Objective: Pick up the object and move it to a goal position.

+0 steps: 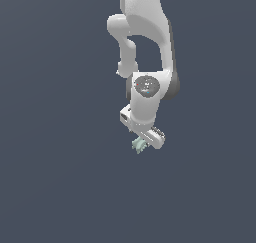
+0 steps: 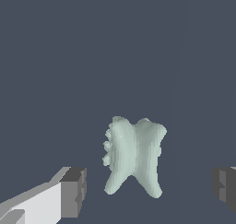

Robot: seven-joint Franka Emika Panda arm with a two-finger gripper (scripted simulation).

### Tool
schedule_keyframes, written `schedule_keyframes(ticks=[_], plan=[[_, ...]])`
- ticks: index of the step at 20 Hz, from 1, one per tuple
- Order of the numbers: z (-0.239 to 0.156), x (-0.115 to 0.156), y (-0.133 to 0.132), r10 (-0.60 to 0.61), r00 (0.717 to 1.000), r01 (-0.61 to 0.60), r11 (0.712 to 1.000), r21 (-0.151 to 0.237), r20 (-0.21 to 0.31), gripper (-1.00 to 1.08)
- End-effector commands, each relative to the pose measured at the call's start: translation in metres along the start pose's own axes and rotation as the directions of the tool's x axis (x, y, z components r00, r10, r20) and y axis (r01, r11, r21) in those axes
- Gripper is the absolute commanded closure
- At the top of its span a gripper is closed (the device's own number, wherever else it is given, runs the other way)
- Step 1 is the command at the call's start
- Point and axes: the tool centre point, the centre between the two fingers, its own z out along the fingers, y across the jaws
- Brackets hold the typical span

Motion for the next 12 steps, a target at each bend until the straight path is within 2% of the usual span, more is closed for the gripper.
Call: schedule_keyframes(ticks=[1,12], plan=[[0.0031,-0.0005,-0.0017,0.033,0.999,-0.033,0.999,0.0,-0.002,-0.92],[0.0087,-0.0016,-0.0038,0.07,0.998,-0.07,0.998,-0.001,-0.003,-0.92]])
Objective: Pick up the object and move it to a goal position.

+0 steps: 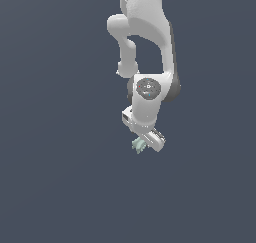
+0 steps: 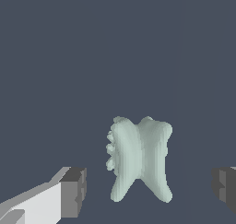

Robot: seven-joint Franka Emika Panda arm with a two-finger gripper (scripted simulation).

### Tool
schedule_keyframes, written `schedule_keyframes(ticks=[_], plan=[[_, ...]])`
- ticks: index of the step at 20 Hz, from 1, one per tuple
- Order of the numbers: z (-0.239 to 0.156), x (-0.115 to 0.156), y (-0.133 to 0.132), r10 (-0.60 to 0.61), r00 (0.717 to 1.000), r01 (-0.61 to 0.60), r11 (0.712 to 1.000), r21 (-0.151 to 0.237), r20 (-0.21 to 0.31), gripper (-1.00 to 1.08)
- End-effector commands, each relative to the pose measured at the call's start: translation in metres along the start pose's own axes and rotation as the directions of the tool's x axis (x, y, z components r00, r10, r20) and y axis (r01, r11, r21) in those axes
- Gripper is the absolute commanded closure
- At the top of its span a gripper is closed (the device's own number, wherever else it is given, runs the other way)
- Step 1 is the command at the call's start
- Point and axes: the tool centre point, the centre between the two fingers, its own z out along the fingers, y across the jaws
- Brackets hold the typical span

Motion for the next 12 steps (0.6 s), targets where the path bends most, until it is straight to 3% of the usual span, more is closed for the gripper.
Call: schedule_keyframes(ticks=[1,12], plan=[[0.003,0.0,0.0,0.0,1.0,0.0,1.0,0.0,0.0,-0.92],[0.048,-0.001,0.001,0.005,1.0,-0.005,1.0,0.0,0.0,-0.92]])
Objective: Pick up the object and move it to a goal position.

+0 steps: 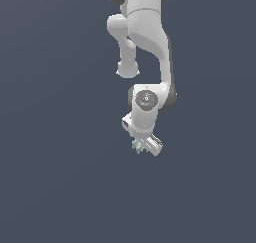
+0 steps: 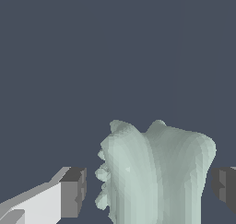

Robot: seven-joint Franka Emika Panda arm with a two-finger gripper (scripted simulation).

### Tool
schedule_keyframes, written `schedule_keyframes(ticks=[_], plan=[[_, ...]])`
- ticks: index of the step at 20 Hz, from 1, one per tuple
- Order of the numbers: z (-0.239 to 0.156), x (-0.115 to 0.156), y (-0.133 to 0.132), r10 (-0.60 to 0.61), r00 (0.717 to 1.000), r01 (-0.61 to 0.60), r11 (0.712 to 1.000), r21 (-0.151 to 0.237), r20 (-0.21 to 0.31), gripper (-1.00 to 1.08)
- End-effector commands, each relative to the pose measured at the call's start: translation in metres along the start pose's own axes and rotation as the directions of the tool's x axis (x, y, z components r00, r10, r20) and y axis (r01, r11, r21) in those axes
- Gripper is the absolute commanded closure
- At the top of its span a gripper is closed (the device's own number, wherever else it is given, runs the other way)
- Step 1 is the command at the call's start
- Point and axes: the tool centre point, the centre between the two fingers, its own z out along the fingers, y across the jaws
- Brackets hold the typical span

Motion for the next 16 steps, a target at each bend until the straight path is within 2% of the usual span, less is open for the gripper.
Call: schedule_keyframes(ticks=[1,3,4,16], plan=[[0.005,0.0005,-0.0008,0.0,1.0,0.0,1.0,0.001,-0.001,-0.92],[0.0053,0.0009,-0.0013,0.0,1.0,0.0,1.0,0.001,-0.001,-0.92],[0.0053,0.0009,-0.0013,0.0,1.0,0.0,1.0,0.001,-0.001,1.08],[0.0043,0.0004,-0.0012,0.0,1.0,0.0,1.0,0.002,-0.001,1.08]])
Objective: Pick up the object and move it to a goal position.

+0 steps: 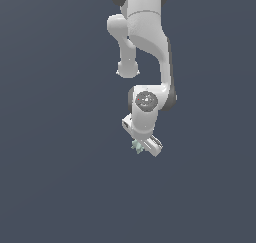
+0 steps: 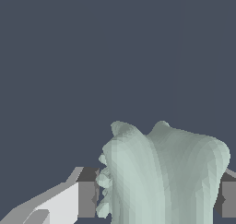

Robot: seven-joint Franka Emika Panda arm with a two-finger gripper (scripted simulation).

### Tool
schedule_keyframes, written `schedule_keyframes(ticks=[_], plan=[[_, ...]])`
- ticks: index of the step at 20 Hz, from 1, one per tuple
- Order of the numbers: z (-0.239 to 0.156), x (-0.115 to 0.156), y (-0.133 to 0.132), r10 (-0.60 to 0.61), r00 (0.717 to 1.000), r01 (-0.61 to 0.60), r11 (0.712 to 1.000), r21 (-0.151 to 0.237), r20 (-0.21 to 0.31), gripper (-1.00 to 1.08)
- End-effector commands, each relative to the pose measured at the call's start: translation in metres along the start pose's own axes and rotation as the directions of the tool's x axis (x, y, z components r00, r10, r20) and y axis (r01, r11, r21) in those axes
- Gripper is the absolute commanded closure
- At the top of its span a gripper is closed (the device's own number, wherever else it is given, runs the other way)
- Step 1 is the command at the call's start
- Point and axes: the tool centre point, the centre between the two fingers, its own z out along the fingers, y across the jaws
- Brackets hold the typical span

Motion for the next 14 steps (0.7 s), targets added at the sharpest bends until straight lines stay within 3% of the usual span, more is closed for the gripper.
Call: schedule_keyframes(ticks=[1,14], plan=[[-0.001,-0.001,0.0,0.0,1.0,0.0,1.0,0.0,0.0,1.08],[-0.047,-0.035,0.014,0.0,1.0,0.0,1.0,0.0,0.0,1.08]])
